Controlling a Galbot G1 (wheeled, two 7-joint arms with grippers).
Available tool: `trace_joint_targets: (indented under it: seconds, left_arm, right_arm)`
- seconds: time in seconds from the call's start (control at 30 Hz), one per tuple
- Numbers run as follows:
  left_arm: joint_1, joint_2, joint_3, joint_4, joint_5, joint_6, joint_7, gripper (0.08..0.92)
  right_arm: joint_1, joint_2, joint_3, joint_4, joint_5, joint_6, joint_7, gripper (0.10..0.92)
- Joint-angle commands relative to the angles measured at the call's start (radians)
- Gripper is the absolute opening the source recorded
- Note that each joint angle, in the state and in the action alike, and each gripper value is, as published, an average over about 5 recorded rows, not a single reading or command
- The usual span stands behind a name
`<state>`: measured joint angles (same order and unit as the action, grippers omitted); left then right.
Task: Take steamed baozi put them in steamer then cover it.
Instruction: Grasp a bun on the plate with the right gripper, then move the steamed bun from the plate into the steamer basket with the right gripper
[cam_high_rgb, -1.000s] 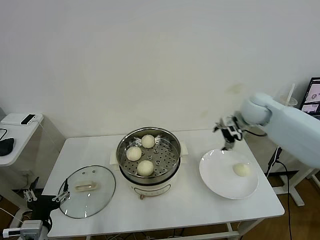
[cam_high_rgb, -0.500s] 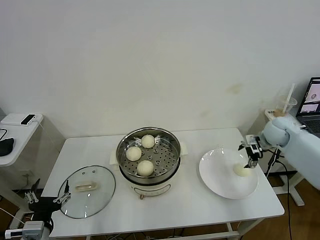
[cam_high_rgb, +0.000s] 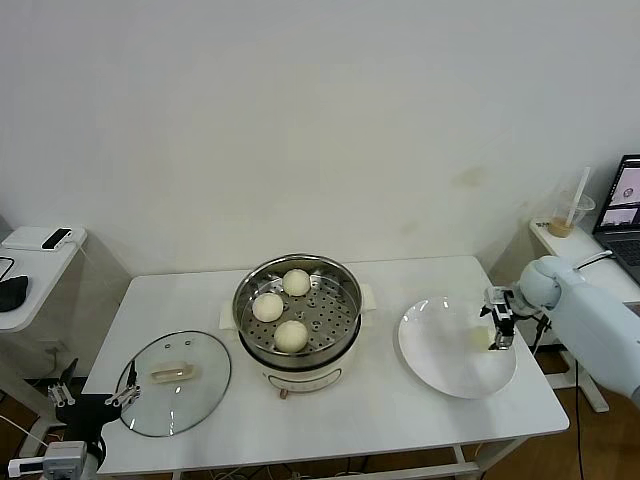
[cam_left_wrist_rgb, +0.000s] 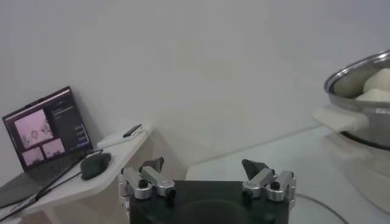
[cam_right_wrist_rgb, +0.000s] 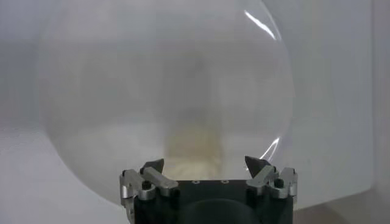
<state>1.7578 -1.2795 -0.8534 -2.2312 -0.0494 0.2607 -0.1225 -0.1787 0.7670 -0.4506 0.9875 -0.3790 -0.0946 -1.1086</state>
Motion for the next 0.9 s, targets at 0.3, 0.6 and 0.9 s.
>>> trace_joint_targets:
  seconds: [0.3,0.6,0.9]
  left_arm:
    - [-0.007,0.0,0.0,0.011,-0.002,0.0,0.0,0.823]
    - [-0.009,0.002,0.0,0.012,-0.002,0.0,-0.001,0.823]
    - [-0.008,0.008,-0.002,0.003,-0.004,0.001,0.0,0.823]
  right_arm:
    - [-0.027,0.073,0.033,-0.11,-0.059,-0.011,0.002,0.742]
    - [0.034,0.039,-0.018,-0.046,0.004,-0.029,-0.02,0.598]
    - [0.311,-0.031,-0.258,0.173,0.215,-0.135,-0.05,0.596]
